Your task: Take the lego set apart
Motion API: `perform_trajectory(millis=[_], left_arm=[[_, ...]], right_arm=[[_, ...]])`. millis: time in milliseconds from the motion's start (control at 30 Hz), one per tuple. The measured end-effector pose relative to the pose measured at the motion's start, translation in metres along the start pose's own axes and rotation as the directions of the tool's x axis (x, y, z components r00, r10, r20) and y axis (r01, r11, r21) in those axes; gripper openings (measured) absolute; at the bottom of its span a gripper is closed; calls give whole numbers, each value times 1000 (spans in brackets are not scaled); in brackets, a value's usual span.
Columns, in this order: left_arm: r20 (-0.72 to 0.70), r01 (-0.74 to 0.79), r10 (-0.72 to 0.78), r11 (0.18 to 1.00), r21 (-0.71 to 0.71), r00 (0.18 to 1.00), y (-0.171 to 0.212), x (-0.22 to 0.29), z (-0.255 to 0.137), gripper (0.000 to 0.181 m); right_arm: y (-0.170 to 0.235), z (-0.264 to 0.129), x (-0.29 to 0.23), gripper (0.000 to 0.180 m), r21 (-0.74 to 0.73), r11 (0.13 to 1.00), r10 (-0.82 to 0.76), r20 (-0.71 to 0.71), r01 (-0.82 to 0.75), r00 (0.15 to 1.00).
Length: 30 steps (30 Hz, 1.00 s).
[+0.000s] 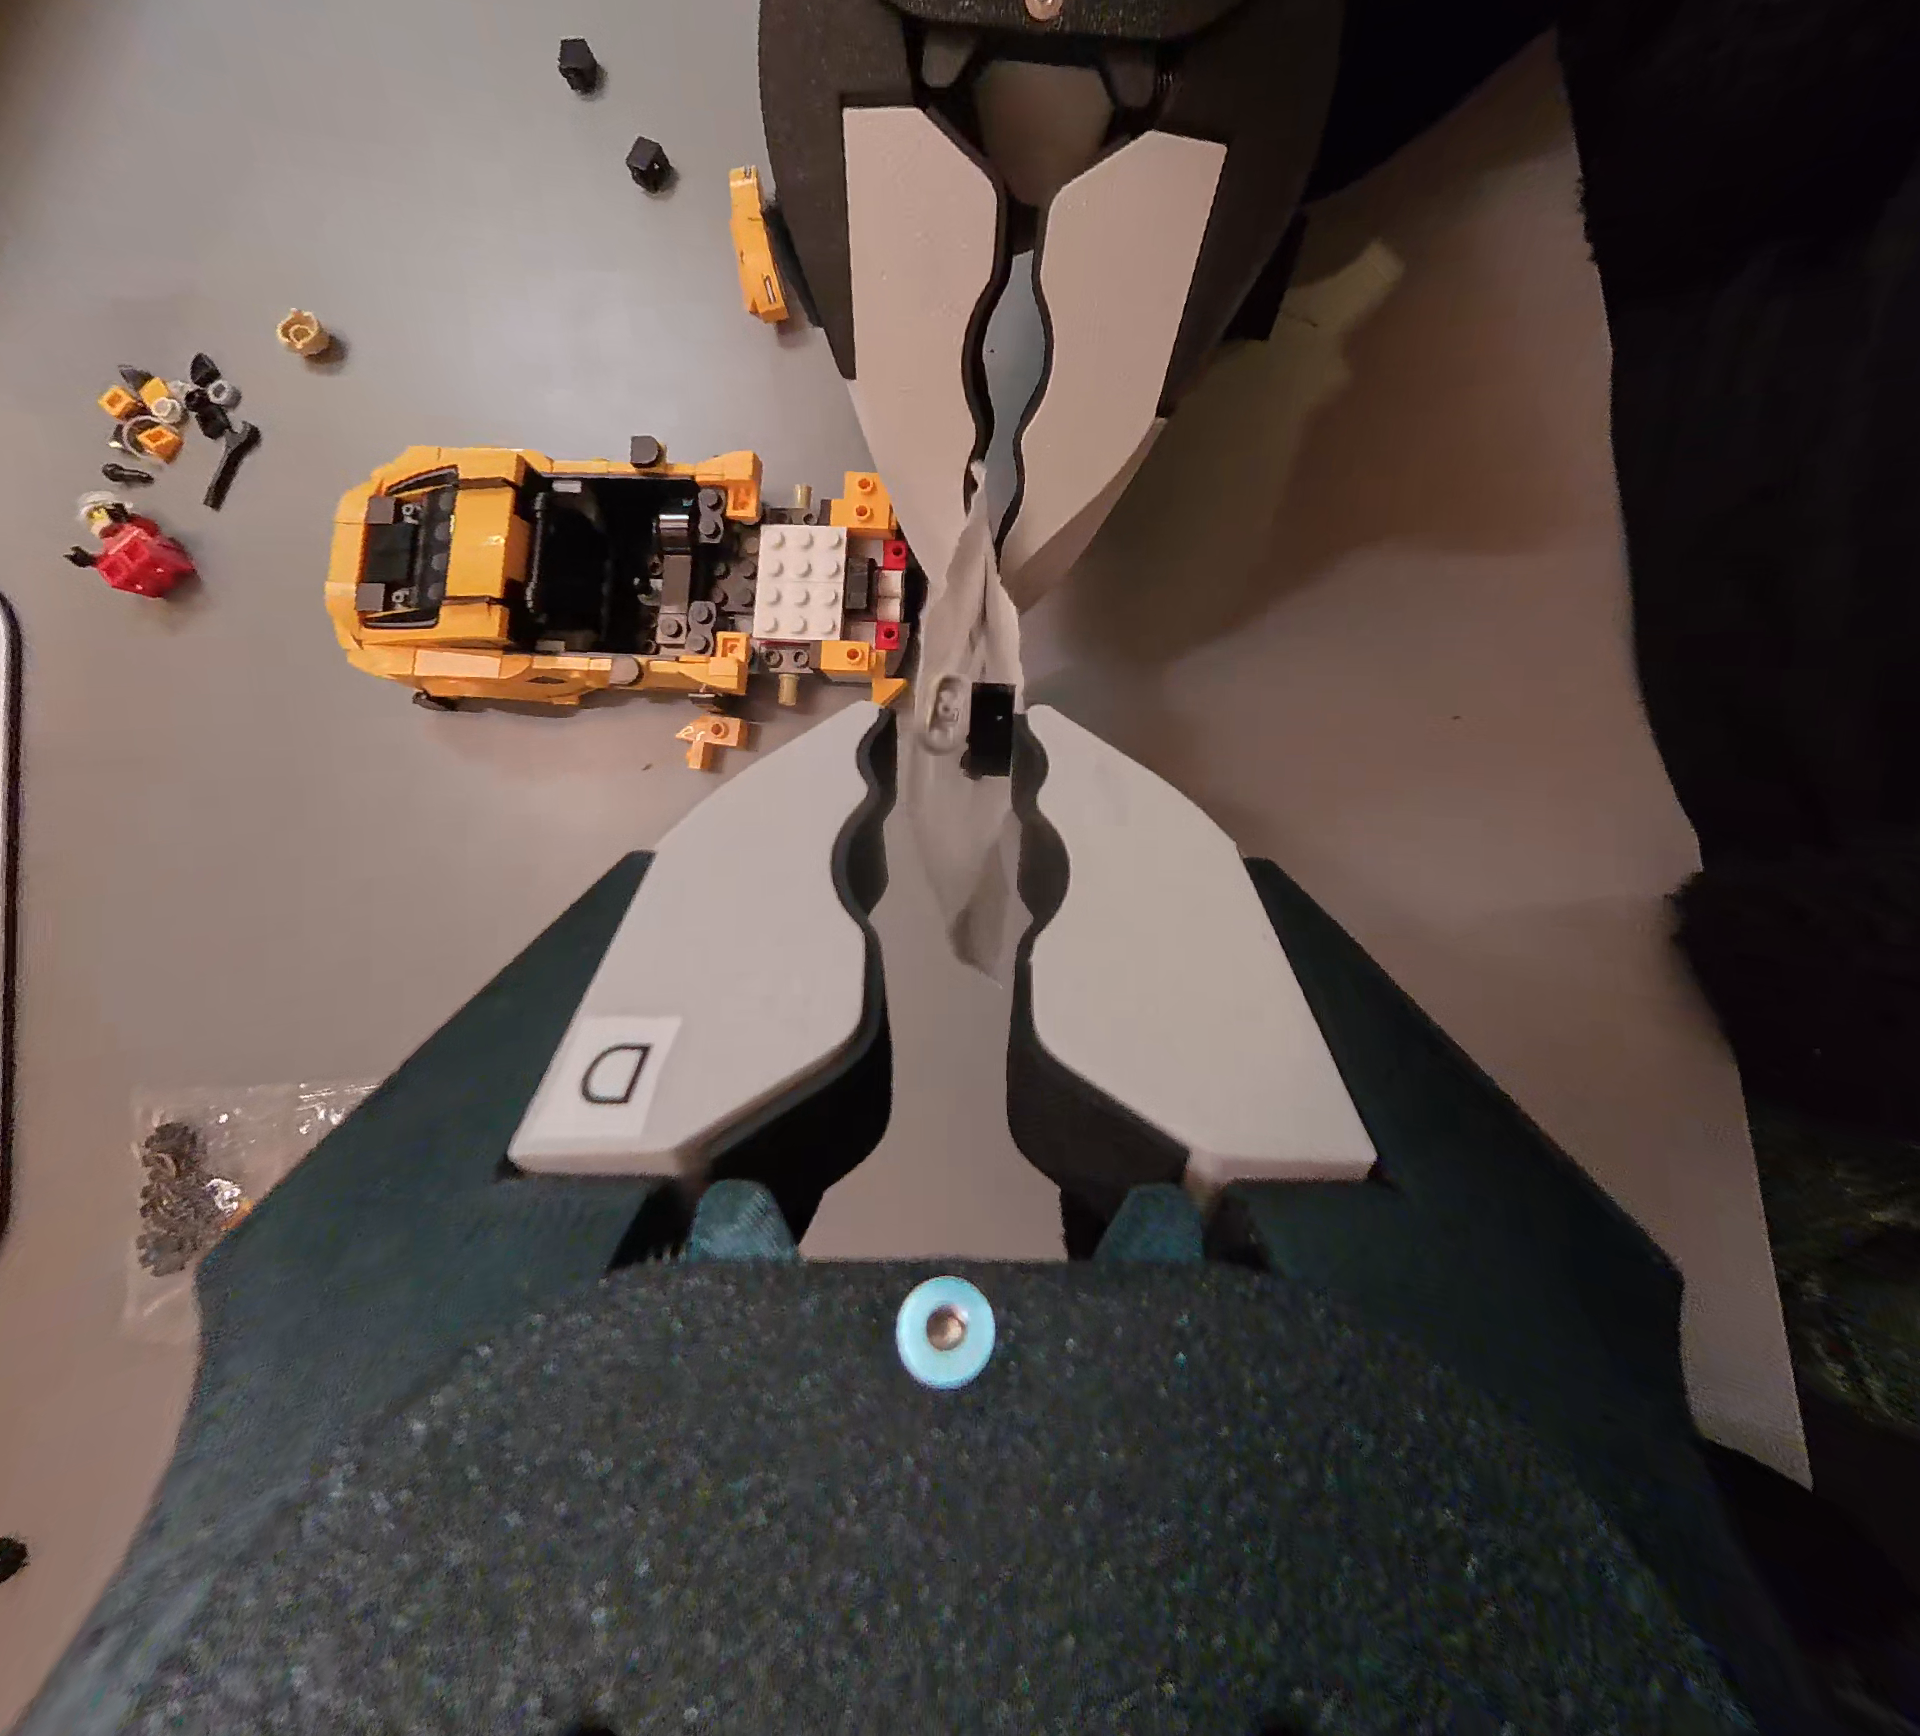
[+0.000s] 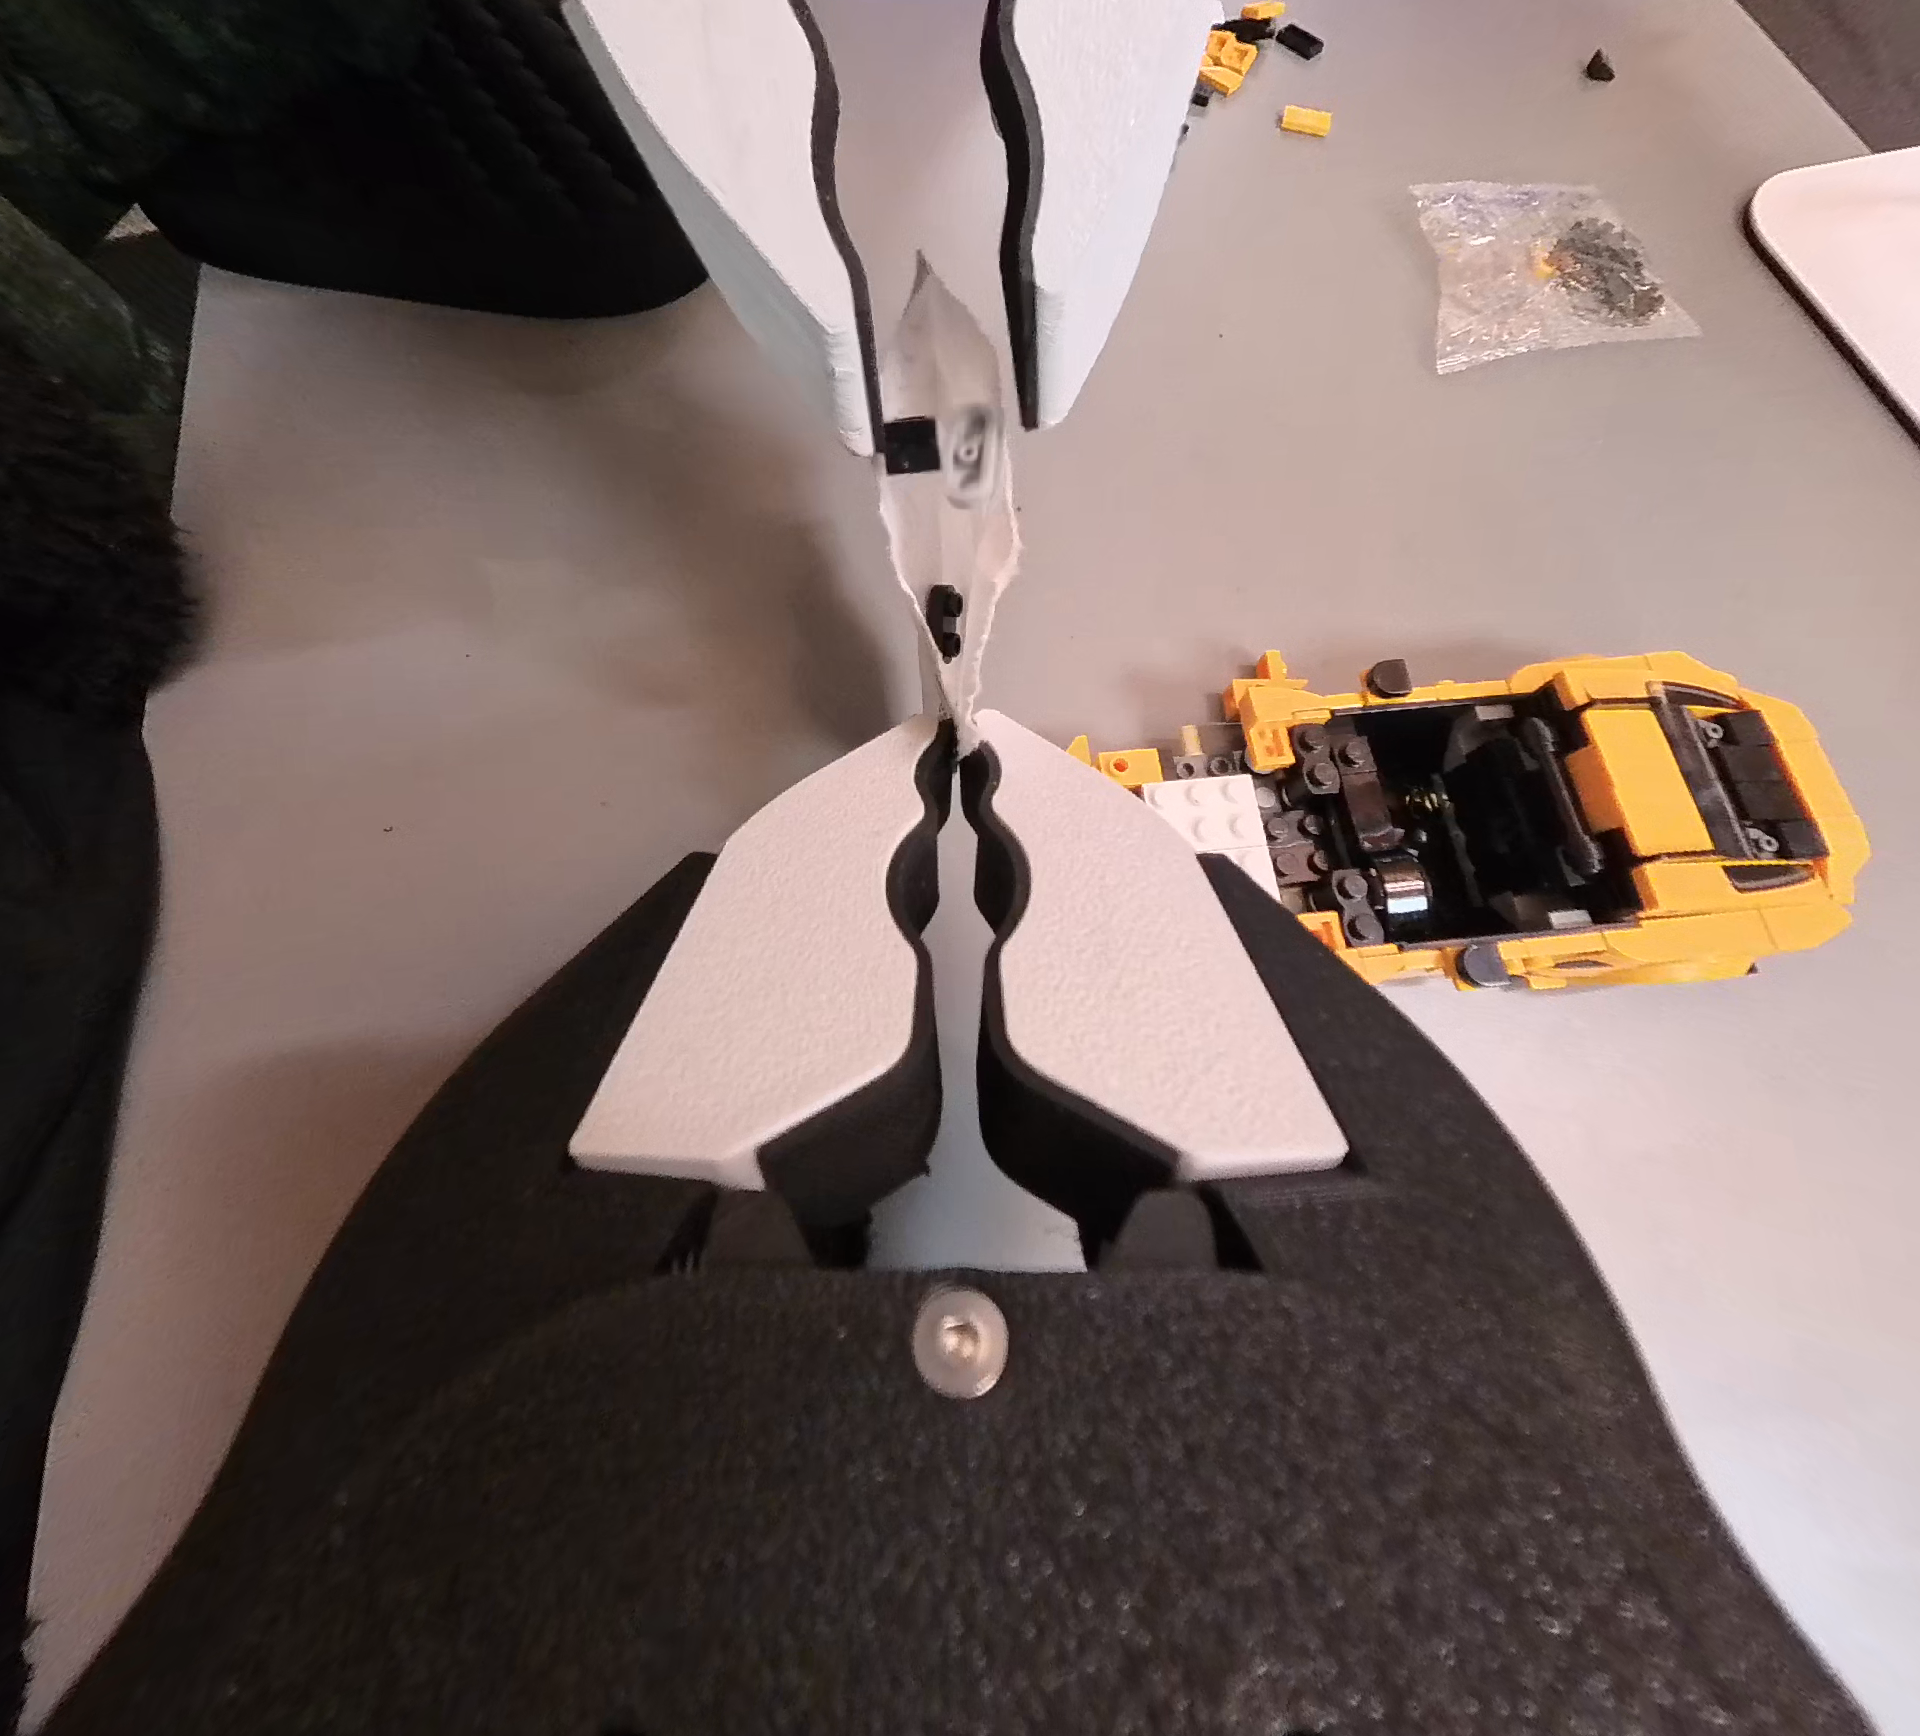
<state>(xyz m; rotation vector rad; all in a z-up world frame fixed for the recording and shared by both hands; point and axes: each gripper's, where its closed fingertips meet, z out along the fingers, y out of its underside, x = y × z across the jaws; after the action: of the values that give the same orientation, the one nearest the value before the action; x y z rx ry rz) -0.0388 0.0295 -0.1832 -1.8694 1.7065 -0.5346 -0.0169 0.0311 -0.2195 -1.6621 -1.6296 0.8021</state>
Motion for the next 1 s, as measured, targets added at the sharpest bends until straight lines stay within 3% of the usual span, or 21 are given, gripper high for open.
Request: perform_trajectory(millis=[133, 533, 800, 900, 1000], left_arm=[[11, -14, 14, 1000, 2, 1000, 0, -1, -2, 16], [-4, 1, -2, 995, -97, 1000, 23, 0, -2, 25], [19, 37, -36, 997, -62, 999, 26, -7, -16, 23], [88, 65, -65, 998, 1, 994, 25, -23, -31, 23], [274, 186, -202, 979, 82, 940, 42, -73, -49, 22]], right_arm=[[0, 0, 0, 1, 1, 1000, 2, 0, -2, 1000], [-1, 0, -3, 1, 4, 1000, -20, 7, 19, 1000], [-1, 1, -4, 1, 5, 1000, -28, 10, 28, 1000], [-1, 0, -3, 1, 8, 1000, -27, 7, 26, 1000], [-1, 0, -3, 1, 8, 1000, -23, 8, 23, 1000]])
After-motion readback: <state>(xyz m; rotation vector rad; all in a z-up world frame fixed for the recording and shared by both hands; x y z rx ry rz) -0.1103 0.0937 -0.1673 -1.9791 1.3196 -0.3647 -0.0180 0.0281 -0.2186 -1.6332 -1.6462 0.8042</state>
